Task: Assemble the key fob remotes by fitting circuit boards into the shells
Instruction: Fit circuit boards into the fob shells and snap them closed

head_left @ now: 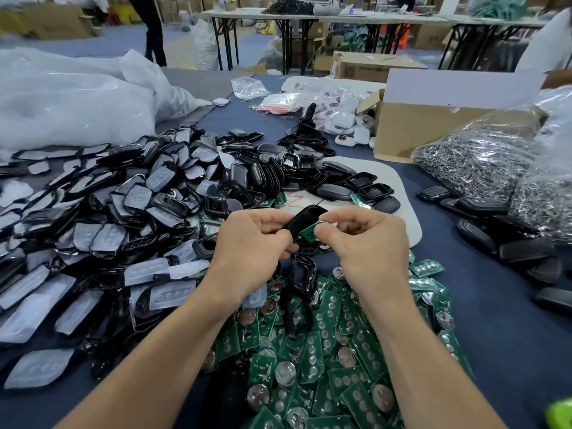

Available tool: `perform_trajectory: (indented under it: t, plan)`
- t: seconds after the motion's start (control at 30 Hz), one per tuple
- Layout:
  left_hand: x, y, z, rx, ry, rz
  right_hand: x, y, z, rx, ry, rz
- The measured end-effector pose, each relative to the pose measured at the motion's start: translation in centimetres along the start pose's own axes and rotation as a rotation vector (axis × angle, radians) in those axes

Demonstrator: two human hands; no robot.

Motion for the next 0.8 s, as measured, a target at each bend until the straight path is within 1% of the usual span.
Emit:
perform_trajectory:
  t: [0.17, 0.33, 0.57, 0.67, 0.8]
  plan:
    - [0.18, 0.05, 0.07, -0.025, 0.01, 0.017, -0.08, -0.14, 0.19, 0.038, -0.062, -0.023]
    - [0.07, 0.03, 0.16, -0.014, -0.028, 0.037, -0.04, -0.17, 0.04, 0.036, -0.013, -0.011]
    - [0.13, 0.06, 0.03, -0.025, -0.018, 0.045, -0.08, -0.21, 0.13, 0.073, -0.055, 0.006]
    - [0.19, 0.13, -0.05, -0.022, -0.029, 0.044, -0.01, -0.25, 0.27, 0.06, -0.01, 0.018]
    - [-0.03, 0.25, -0.11, -0.006, -0.038, 0.054, -0.11, -0.18, 0.2, -0.008, 0.074, -0.039]
Point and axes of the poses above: each hand's wrist, its own y-axis away from the middle knuckle, its own x-axis out of the palm, z = x × y, the point moved 1 cm from there along -y, towards the middle knuckle, and after that the axes turned 1 degree about -y, right-handed, at the moved point
